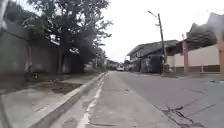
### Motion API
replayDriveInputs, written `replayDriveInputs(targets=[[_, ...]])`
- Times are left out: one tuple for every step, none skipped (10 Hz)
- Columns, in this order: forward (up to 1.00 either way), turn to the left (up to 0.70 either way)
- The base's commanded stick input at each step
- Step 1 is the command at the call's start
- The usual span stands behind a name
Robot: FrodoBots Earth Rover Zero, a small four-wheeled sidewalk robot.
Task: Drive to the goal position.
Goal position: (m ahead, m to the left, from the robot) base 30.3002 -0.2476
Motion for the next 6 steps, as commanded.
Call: replayDriveInputs(targets=[[0.70,0.00],[0.70,0.00],[0.70,0.00],[0.70,0.00],[0.70,0.00],[0.70,0.00]])
